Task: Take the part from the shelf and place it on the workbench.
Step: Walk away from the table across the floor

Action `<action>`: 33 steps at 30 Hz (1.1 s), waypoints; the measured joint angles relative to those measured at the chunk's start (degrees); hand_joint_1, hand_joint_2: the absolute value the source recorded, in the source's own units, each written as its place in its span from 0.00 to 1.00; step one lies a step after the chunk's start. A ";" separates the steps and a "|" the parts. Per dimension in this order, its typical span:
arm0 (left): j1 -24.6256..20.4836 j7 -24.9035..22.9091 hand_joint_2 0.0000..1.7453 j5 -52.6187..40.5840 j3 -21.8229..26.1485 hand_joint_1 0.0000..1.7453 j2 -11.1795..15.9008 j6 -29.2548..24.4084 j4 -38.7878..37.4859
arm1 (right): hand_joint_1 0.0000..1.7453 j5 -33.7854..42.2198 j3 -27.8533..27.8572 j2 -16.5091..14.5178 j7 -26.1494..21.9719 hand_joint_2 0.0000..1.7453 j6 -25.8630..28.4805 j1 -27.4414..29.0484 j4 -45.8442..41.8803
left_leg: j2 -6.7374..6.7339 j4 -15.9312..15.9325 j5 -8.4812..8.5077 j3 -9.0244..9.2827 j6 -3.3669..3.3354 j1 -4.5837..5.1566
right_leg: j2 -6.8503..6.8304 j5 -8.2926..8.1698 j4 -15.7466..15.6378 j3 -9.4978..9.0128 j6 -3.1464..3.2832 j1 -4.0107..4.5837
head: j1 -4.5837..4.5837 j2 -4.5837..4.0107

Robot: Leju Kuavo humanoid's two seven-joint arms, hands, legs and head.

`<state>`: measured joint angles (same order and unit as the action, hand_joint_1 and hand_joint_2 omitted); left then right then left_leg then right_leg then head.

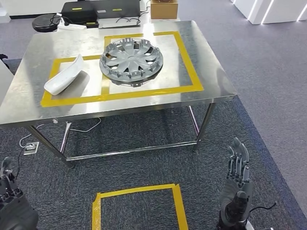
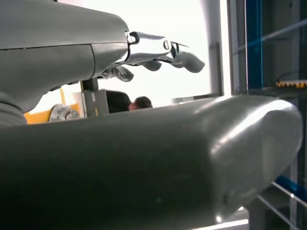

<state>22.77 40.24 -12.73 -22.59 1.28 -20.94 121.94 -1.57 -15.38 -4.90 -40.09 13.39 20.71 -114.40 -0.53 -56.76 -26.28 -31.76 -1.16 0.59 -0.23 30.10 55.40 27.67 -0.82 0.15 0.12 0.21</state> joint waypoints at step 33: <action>1.57 -1.56 0.00 -7.44 2.28 0.00 -2.55 -1.39 -1.02 | 0.00 -0.51 -3.74 0.43 -0.01 0.00 2.39 -2.65 2.13 | 0.29 -2.00 -0.76 -2.18 0.70 -0.22 | -0.13 -0.83 -0.17 0.30 0.83 -0.40 | -0.03 -0.01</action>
<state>24.35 38.68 -20.17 -20.31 -1.27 -22.33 120.92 -2.08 -19.12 -4.47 -40.10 15.78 18.06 -112.28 -0.24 -58.76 -27.04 -33.94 -0.46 0.36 -0.36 29.27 55.23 27.96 0.01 -0.25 0.09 0.20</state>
